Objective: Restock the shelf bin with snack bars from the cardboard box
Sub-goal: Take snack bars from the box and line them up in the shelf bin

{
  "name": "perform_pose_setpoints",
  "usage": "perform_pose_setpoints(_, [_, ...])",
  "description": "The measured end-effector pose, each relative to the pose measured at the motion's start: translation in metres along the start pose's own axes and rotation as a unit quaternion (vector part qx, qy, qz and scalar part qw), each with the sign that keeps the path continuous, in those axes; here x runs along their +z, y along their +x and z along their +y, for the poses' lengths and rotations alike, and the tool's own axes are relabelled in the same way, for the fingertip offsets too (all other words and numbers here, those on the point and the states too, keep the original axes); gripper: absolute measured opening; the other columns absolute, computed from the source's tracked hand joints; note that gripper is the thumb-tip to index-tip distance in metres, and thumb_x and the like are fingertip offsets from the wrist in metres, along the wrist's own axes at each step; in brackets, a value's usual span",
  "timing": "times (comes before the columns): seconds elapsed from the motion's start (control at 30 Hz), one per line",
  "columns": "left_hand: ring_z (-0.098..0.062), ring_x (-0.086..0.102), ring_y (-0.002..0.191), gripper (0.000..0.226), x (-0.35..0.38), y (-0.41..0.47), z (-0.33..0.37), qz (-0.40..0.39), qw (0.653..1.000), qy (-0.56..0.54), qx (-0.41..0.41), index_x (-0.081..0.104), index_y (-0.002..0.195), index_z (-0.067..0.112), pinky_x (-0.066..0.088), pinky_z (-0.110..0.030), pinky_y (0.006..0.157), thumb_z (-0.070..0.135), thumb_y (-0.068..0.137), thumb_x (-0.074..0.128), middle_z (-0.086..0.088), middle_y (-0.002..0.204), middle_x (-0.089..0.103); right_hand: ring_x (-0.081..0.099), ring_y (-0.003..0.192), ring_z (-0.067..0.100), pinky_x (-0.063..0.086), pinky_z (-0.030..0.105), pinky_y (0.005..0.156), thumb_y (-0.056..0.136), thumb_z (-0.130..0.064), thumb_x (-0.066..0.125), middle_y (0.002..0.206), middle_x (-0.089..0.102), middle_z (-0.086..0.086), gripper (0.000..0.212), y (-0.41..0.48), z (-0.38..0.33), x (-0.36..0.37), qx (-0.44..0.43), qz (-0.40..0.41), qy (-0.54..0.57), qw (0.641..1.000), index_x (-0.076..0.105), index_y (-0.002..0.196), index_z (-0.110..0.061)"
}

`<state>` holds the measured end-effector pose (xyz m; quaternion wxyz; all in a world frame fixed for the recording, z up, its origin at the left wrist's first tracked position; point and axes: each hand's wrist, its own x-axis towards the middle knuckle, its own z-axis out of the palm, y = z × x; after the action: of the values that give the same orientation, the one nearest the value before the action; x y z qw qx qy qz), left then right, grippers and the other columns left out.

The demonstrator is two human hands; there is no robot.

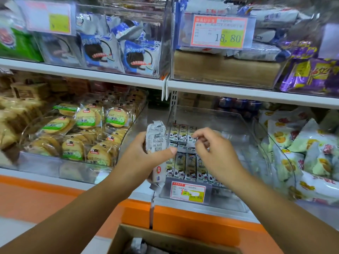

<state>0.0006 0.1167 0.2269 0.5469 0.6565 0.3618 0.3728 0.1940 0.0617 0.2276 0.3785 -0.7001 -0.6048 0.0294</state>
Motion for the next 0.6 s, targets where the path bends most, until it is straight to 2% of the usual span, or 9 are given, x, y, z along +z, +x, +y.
perform_pose_setpoints(0.1, [-0.006, 0.069, 0.065, 0.033, 0.006, -0.004, 0.003, 0.009, 1.0, 0.003, 0.0, 0.058, 0.104, 0.03, 0.051, -0.023, 0.048, 0.04, 0.078, 0.076, 0.003, 0.084, 0.068, 0.054, 0.074, 0.008, 0.046, 0.028, 0.065, 0.09, -0.016, 0.051, 0.087, 0.059, -0.008, 0.014, -0.031, -0.027, -0.005, -0.004, -0.092, 0.076, 0.993, 0.052, 0.091, -0.03])
perform_pose_setpoints(0.2, [-0.006, 0.07, 0.071, 0.032, 0.013, -0.008, 0.007, 0.018, 1.0, -0.009, 0.01, 0.058, 0.104, 0.029, 0.052, -0.021, 0.052, 0.042, 0.079, 0.075, 0.009, 0.081, 0.069, 0.058, 0.077, 0.003, 0.05, 0.026, 0.072, 0.089, -0.029, 0.06, 0.091, 0.061, -0.01, 0.012, -0.056, -0.047, -0.007, 0.031, -0.155, 0.158, 0.975, 0.049, 0.095, -0.03])
perform_pose_setpoints(0.27, [-0.005, 0.07, 0.07, 0.031, 0.019, -0.013, 0.009, 0.016, 1.0, -0.021, 0.014, 0.058, 0.104, 0.029, 0.052, -0.02, 0.054, 0.041, 0.081, 0.074, 0.01, 0.08, 0.07, 0.059, 0.077, 0.0, 0.051, 0.023, 0.073, 0.084, -0.037, 0.068, 0.092, 0.061, -0.01, 0.025, -0.064, -0.051, -0.003, 0.056, -0.157, 0.19, 0.968, 0.048, 0.098, -0.032])
perform_pose_setpoints(0.37, [-0.003, 0.07, 0.073, 0.033, 0.024, -0.018, 0.012, 0.012, 0.999, -0.031, 0.015, 0.058, 0.106, 0.027, 0.051, -0.017, 0.056, 0.04, 0.081, 0.074, 0.008, 0.085, 0.071, 0.062, 0.082, 0.004, 0.053, 0.029, 0.079, 0.081, -0.033, 0.073, 0.093, 0.064, -0.005, 0.031, -0.067, -0.052, 0.001, 0.084, -0.147, 0.223, 0.96, 0.048, 0.1, -0.032])
perform_pose_setpoints(0.43, [-0.002, 0.07, 0.076, 0.041, 0.023, -0.019, 0.015, 0.007, 0.999, -0.046, 0.007, 0.057, 0.108, 0.026, 0.052, -0.019, 0.061, 0.043, 0.076, 0.076, 0.009, 0.088, 0.072, 0.059, 0.078, 0.004, 0.053, 0.032, 0.08, 0.081, -0.03, 0.074, 0.09, 0.061, -0.004, 0.032, -0.066, -0.051, 0.0, 0.093, -0.127, 0.23, 0.96, 0.049, 0.1, -0.032])
perform_pose_setpoints(0.53, [-0.006, 0.071, 0.085, 0.063, 0.017, -0.017, 0.016, 0.017, 0.998, -0.05, -0.017, 0.059, 0.11, 0.028, 0.055, -0.03, 0.076, 0.059, 0.057, 0.076, 0.01, 0.091, 0.073, 0.049, 0.064, 0.001, 0.048, 0.024, 0.067, 0.079, -0.029, 0.075, 0.08, 0.052, -0.007, 0.032, -0.062, -0.045, -0.008, 0.106, -0.087, 0.221, 0.966, 0.05, 0.098, -0.035])
perform_pose_setpoints(0.6, [-0.01, 0.069, 0.078, 0.069, 0.012, -0.013, 0.015, 0.028, 0.998, -0.045, -0.03, 0.062, 0.108, 0.028, 0.052, -0.035, 0.073, 0.066, 0.051, 0.074, 0.007, 0.083, 0.073, 0.047, 0.065, 0.005, 0.044, 0.021, 0.061, 0.079, -0.03, 0.075, 0.079, 0.049, -0.007, 0.031, -0.059, -0.037, -0.013, 0.106, -0.067, 0.19, 0.974, 0.051, 0.098, -0.036])
